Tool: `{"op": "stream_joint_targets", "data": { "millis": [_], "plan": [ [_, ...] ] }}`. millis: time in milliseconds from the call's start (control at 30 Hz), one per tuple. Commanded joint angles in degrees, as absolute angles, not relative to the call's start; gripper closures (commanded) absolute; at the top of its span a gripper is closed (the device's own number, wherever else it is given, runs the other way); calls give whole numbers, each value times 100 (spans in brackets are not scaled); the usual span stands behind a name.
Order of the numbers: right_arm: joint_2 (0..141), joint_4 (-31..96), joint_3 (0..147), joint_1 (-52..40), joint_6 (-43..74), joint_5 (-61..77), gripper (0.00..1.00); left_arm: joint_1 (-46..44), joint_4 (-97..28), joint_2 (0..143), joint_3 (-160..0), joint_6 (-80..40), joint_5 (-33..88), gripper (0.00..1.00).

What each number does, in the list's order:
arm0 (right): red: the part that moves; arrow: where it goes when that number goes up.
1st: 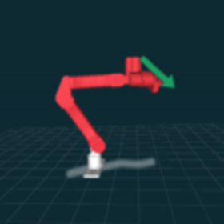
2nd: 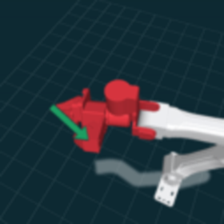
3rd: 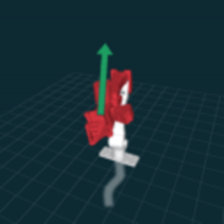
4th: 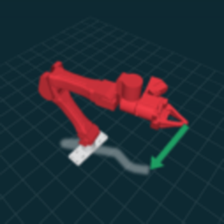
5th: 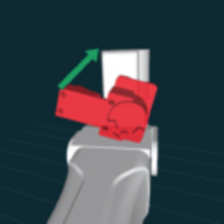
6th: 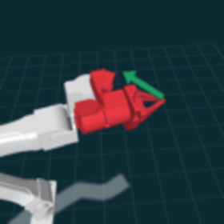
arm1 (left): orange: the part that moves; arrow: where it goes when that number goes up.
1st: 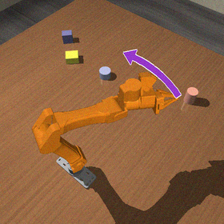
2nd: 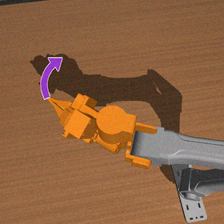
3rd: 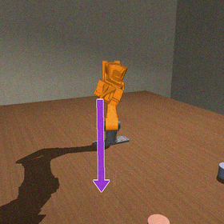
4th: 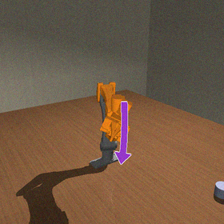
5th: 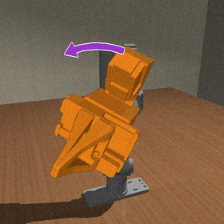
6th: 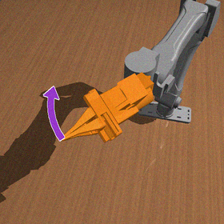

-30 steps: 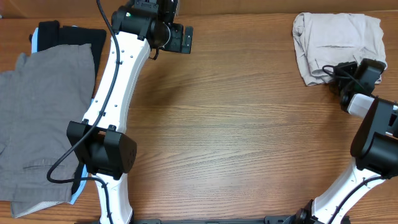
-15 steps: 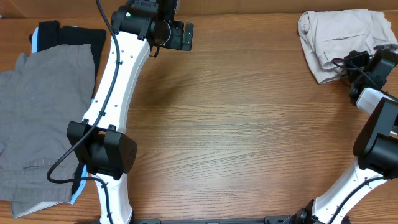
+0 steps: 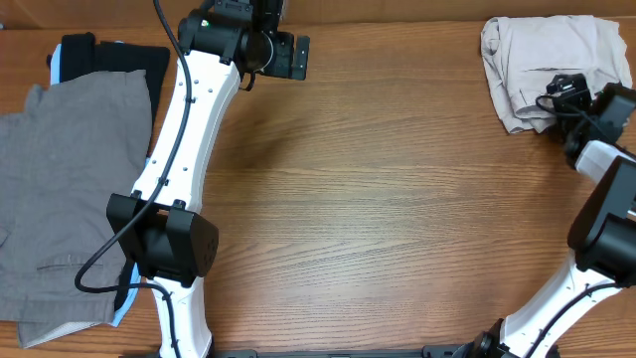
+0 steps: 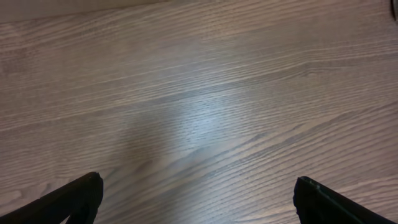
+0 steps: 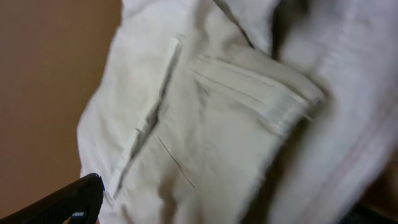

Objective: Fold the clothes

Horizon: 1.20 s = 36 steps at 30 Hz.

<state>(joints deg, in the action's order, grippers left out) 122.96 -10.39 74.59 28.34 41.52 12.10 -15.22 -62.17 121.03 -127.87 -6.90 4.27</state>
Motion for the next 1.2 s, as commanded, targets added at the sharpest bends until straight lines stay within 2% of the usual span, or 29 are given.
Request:
{"op": "stream_joint_targets", "data": {
  "millis": [0,333,433,567,800,1033,1167],
  "plan": [
    [11524,-760,7627,3151,3857,1787,0,-1503,-6189,12064,-12829,-642,390,0],
    [8899,1457,7627,3474,1791,1990,0,-1503,-6193,12064,-12829,-642,388,0],
    [7856,2231,7627,3472,1240,2480,0,-1503,-6193,12064,-12829,-642,388,0],
    [6466,3041,7627,3472,1197,3551,0,-1503,-6193,12064,-12829,-642,388,0],
    [4711,3546,7627,3472,1197,3614,0,-1503,-6193,12064,-12829,-642,388,0],
    [3824,3592,7627,3481,1170,3559,0,-1503,-6193,12064,-12829,-642,388,0],
    [3723,4187,7612,3479,1173,3610,0,-1503,-6193,12064,-12829,-642,388,0]
  ]
}}
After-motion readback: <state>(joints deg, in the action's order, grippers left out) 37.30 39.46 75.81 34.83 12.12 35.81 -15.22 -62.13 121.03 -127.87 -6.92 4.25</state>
